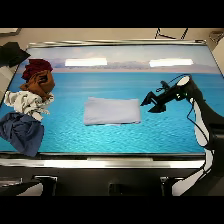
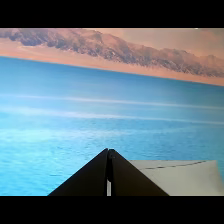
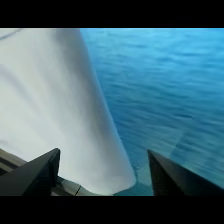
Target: Fold the clothes and pants, and hang the long-sleeved shirts on hangers.
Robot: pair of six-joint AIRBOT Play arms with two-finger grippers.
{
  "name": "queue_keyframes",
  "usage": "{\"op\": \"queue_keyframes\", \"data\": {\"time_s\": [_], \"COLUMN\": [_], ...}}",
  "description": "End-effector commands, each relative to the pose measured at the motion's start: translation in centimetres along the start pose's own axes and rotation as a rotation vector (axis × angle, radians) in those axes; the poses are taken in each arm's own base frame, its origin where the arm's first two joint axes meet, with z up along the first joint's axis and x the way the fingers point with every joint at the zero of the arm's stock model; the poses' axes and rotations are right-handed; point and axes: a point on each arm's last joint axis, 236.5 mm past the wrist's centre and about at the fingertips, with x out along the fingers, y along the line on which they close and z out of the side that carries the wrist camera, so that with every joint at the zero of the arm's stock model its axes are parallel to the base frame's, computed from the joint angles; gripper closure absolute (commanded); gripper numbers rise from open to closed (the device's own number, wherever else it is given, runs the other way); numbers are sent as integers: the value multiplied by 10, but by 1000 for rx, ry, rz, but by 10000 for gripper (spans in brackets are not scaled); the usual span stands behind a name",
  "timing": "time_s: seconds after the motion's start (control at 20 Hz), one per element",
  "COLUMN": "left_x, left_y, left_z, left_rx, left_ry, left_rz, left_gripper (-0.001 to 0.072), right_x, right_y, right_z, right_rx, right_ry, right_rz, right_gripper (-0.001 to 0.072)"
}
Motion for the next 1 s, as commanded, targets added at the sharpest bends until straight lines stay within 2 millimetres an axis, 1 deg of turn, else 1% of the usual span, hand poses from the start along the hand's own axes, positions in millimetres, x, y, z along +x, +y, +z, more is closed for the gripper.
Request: {"op": "queue_keyframes", "data": {"time_s": [0.0, 0.05, 0.15, 0.2, 0.25, 0.35, 0.4, 0.45, 0.5, 0.55, 0.65, 0.7, 0.75, 0.85, 0.95], "left_x": [1, 1, 2, 2, 2, 3, 3, 3, 3, 3, 3, 3, 3, 3, 3], "left_y": [-5, -8, -11, -13, -14, -16, -16, -16, -16, -16, -16, -16, -16, -16, -16], "left_z": [-2, -3, -3, -4, -4, -5, -5, -5, -5, -5, -5, -5, -5, -5, -5], "left_rx": [3, 5, 8, 10, 12, 15, 15, 15, 15, 15, 15, 15, 15, 15, 15], "left_ry": [6, 8, 10, 11, 12, 13, 13, 13, 13, 13, 13, 13, 13, 13, 13], "left_rz": [-13, -19, -24, -27, -29, -32, -33, -33, -33, -33, -33, -33, -33, -33, -33], "left_gripper": [682, 683, 683, 683, 683, 683, 683, 683, 682, 682, 683, 683, 683, 683, 682], "right_x": [32, 40, 49, 50, 52, 52, 50, 46, 37, 25, -14, -39, -64, -123, -184], "right_y": [11, 18, 25, 27, 30, 37, 39, 40, 43, 46, 51, 51, 46, 26, -11], "right_z": [-12, -10, -3, -1, -2, -10, -15, -18, -20, -17, 0, 13, 29, 63, 89], "right_rx": [-10, -12, -16, -21, -25, -48, -66, -77, -112, -139, -179, -193, -181, -120, -20], "right_ry": [97, 93, 65, 55, 54, 85, 108, 124, 132, 124, 64, 11, -56, -218, -382], "right_rz": [158, 183, 190, 188, 189, 210, 218, 224, 235, 245, 267, 279, 282, 289, 299], "right_gripper": [105, 112, 145, 187, 276, 393, 665, 670, 670, 671, 671, 670, 670, 671, 672]}}
